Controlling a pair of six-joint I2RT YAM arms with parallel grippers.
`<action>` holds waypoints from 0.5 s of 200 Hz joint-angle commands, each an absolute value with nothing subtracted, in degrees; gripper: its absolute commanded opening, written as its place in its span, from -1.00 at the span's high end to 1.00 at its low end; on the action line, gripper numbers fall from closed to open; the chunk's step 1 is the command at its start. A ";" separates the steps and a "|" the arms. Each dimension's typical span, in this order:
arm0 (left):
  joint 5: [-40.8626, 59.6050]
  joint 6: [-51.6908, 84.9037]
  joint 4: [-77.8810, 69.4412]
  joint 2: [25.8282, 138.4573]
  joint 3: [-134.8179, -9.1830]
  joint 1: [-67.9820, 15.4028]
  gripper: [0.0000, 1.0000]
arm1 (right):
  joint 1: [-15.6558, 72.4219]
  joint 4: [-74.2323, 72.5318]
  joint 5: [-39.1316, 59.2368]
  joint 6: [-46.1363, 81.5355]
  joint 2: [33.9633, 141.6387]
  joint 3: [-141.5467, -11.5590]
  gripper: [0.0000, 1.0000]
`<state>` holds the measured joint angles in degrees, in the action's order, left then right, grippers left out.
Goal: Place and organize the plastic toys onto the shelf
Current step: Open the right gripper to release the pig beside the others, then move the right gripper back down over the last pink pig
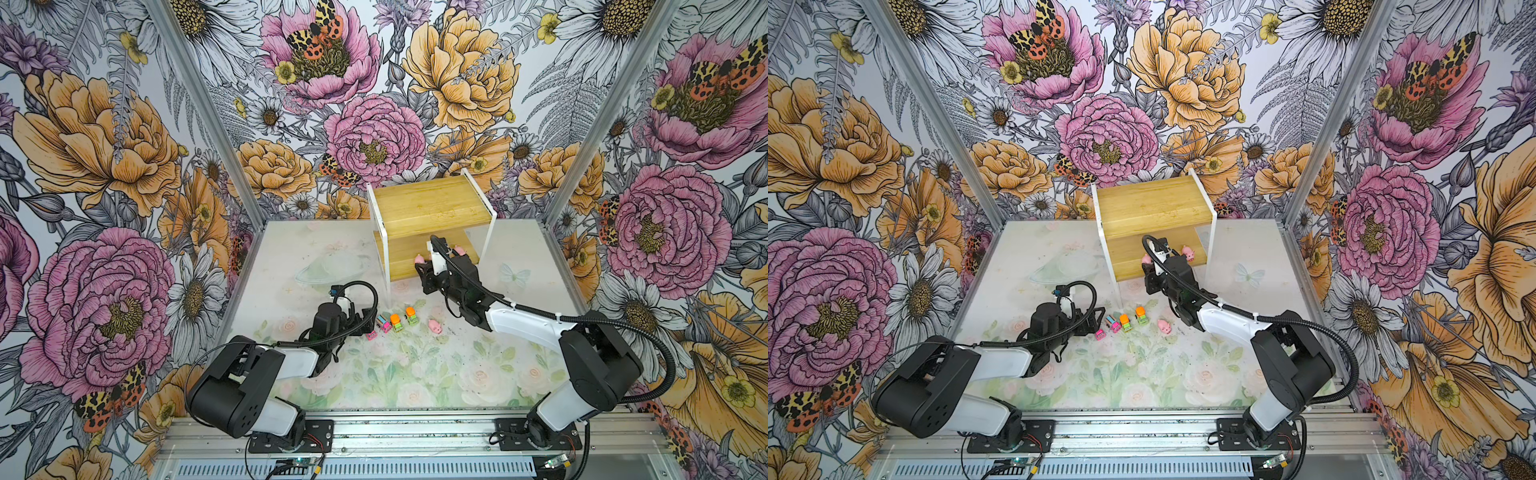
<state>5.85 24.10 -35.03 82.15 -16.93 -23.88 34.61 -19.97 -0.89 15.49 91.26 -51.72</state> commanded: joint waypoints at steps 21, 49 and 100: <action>7.43 24.52 -37.18 82.62 -17.71 -23.91 -0.98 | 35.07 -20.19 -1.49 15.60 91.83 -53.54 0.31; 7.47 24.52 -37.28 82.71 -17.67 -23.82 -0.98 | 35.15 -19.95 -1.57 15.11 90.99 -53.26 0.23; 7.69 24.61 -37.36 82.68 -17.60 -23.72 -0.98 | 35.10 -19.10 -1.75 13.85 88.97 -52.23 0.11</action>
<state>6.00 24.10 -35.64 82.19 -16.93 -23.88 34.70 -19.90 -0.89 15.07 91.13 -51.72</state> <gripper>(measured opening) 0.988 0.435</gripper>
